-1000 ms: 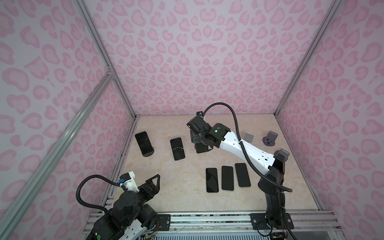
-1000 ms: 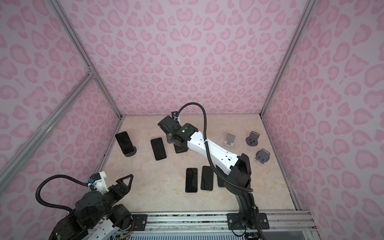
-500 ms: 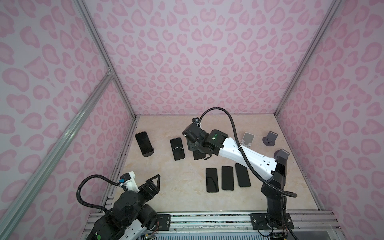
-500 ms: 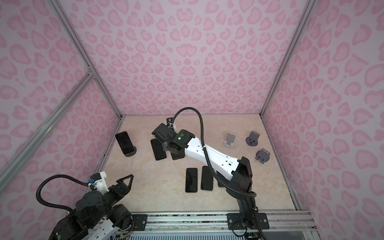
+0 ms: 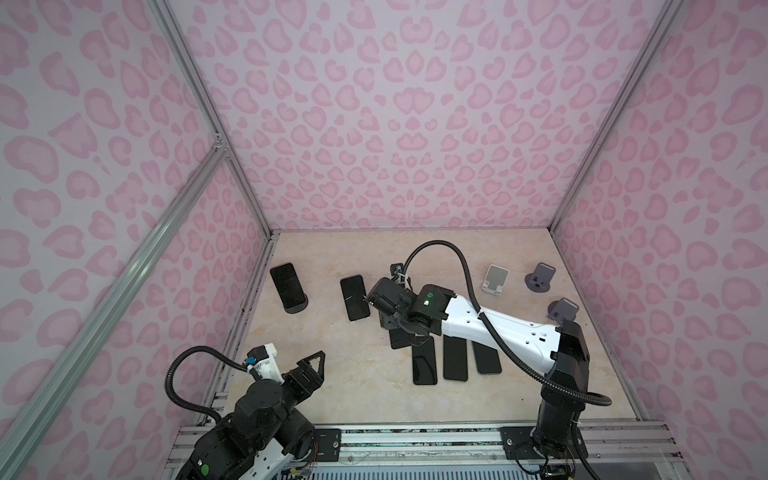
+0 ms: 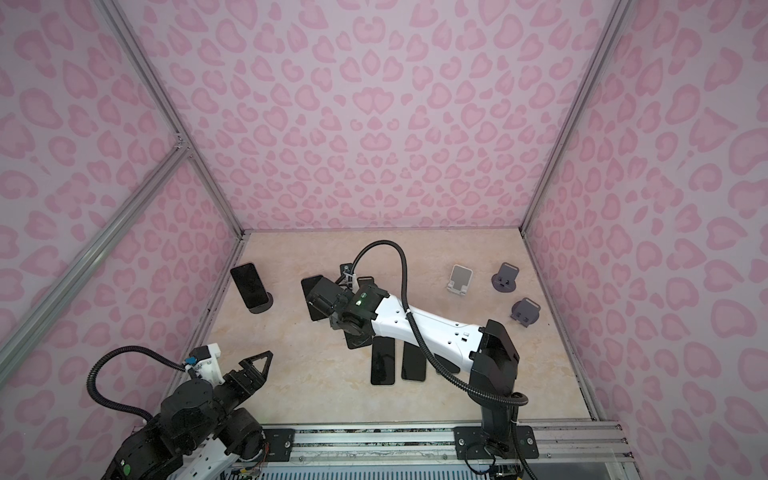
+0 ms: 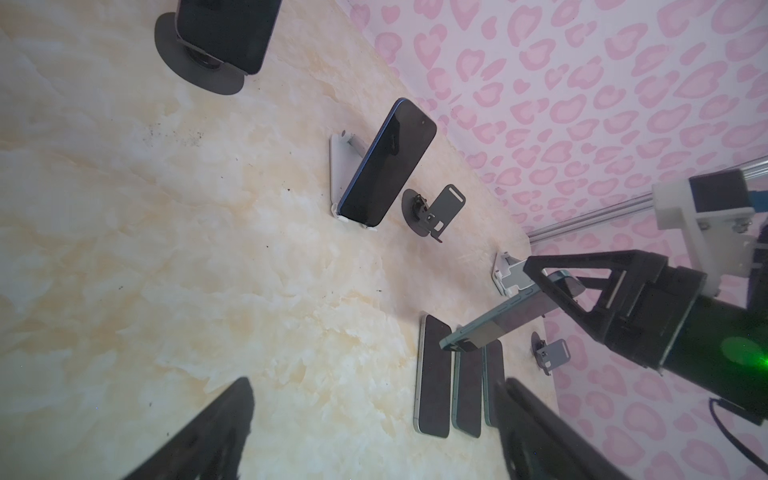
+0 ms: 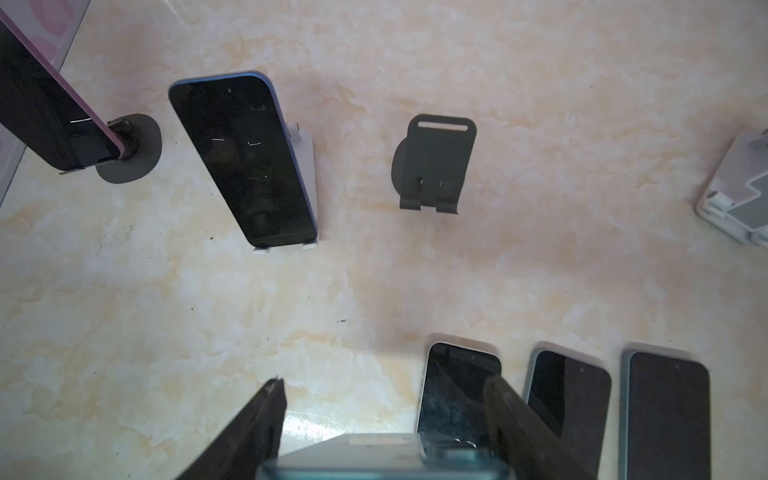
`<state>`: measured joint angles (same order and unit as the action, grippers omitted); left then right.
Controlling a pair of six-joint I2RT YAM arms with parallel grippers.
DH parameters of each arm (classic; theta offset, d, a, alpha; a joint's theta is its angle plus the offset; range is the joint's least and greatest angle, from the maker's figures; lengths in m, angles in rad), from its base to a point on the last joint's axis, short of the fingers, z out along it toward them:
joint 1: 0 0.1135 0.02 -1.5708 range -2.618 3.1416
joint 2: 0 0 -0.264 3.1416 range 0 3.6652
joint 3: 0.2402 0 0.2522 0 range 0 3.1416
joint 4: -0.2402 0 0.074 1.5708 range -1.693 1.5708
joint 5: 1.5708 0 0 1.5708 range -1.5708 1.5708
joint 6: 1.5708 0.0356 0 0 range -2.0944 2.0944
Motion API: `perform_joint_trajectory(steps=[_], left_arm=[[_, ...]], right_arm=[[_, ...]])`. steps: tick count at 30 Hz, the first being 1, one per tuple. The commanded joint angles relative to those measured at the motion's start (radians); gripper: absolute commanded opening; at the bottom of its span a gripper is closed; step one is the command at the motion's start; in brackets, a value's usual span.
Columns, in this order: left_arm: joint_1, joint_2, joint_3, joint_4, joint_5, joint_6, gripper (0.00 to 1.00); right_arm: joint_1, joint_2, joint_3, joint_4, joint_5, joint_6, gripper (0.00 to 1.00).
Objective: Remove the phone from the phone stand
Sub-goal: 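Carry the phone with the right gripper toward the flat phones near the robot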
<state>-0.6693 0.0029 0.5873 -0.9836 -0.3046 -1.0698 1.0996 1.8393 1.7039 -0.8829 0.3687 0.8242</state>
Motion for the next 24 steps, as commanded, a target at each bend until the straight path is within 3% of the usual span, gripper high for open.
perform_joint_trajectory(steps=[1, 11, 24], left_arm=[[0.001, -0.056, -0.024, 0.037, 0.03, -0.032, 0.94], [0.001, -0.072, -0.07, 0.039, 0.048, -0.066, 0.94], [0.001, -0.073, -0.077, 0.03, 0.056, -0.077, 0.94]], right_arm=[[0.008, 0.004, -0.032, 0.034, -0.028, 0.087, 0.61], [0.02, 0.061, -0.083, 0.054, -0.11, 0.181, 0.6], [0.009, 0.142, -0.108, 0.094, -0.162, 0.202, 0.58]])
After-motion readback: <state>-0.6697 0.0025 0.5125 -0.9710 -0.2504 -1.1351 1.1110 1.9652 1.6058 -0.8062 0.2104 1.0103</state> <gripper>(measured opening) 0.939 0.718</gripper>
